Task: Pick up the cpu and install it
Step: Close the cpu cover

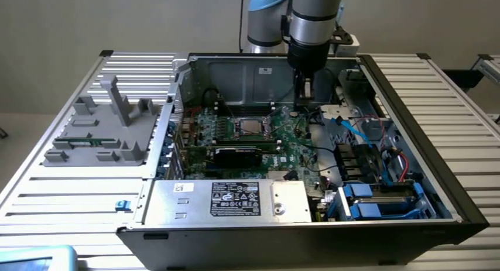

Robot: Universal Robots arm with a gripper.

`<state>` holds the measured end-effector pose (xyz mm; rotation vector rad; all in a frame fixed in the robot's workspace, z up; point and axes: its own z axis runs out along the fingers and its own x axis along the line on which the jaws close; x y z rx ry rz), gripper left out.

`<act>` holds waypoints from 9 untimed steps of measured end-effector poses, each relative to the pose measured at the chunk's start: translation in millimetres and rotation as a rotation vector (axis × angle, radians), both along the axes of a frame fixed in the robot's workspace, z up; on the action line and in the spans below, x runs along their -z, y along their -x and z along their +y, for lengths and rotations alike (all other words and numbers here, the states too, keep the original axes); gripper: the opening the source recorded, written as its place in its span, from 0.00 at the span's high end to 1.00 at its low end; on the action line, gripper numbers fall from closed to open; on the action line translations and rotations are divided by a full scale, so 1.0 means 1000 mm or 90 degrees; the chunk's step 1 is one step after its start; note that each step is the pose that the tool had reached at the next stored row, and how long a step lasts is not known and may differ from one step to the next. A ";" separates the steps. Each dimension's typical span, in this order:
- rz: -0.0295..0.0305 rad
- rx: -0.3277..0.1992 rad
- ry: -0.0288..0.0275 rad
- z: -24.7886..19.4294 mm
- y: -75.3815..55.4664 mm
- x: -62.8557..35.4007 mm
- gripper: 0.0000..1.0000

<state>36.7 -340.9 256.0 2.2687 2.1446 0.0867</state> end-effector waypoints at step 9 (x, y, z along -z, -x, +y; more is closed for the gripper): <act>0.0105 0.014 0.0000 0.0000 -0.001 0.0138 0.89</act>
